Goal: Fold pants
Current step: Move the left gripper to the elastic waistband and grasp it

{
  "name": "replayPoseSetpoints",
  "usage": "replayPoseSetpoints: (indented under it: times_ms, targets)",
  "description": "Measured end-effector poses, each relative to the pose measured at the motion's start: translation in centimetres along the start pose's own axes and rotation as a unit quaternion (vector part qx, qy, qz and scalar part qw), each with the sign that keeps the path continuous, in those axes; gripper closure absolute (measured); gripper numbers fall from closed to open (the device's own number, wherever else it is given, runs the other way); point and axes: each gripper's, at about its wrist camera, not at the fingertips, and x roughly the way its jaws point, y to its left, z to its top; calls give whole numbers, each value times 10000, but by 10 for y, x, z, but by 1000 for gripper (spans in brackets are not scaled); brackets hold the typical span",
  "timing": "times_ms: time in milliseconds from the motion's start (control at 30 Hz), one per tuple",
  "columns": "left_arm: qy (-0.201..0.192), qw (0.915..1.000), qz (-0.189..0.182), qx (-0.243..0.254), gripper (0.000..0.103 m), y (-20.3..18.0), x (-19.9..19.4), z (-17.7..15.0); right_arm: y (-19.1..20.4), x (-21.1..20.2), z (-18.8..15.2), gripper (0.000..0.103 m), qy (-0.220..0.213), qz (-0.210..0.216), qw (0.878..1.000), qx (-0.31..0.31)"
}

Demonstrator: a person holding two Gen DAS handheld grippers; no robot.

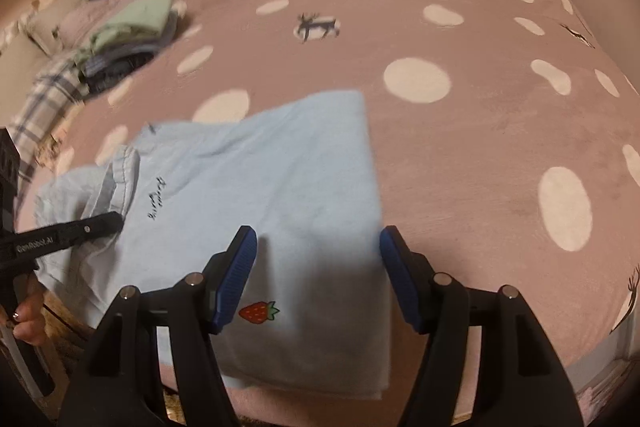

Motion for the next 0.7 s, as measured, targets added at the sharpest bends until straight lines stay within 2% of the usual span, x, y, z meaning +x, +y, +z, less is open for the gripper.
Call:
replayPoseSetpoints:
  times_ms: [100,200,267,367,433,500,567,633,700]
  targets:
    - [-129,9999,36,36,84,-1,-9,-5,5,14,-4,41,208,-294,9993,-120]
    - [-343,9990,277,64,66,4,-33,-9,3,12,-5,39,187,-321,9992,-136]
    - [-604,9975,373,-60,43,11,-52,-9,0,11,-5,39,229,-283,9993,-52]
    - [-1181,9901,643,-392,25,34,-92,-11,-3,9,-6,38,283,-296,9992,7]
    - [-1397,9838,940,-609,18,51,-108,-12,-3,8,-7,36,307,-327,9990,14]
    - [-1551,9737,1391,-927,18,72,-119,-13,0,7,-6,35,342,-405,9986,3]
    - [-1548,9681,1591,-1158,18,86,-123,-18,3,3,-2,34,285,-487,9984,1]
    - [-1558,9651,1599,-1370,18,102,-128,-24,8,-7,5,19,76,-502,9987,-21]
    - [-1544,9603,1682,-1602,18,118,-131,-30,13,-17,10,14,-133,-446,9989,-67]
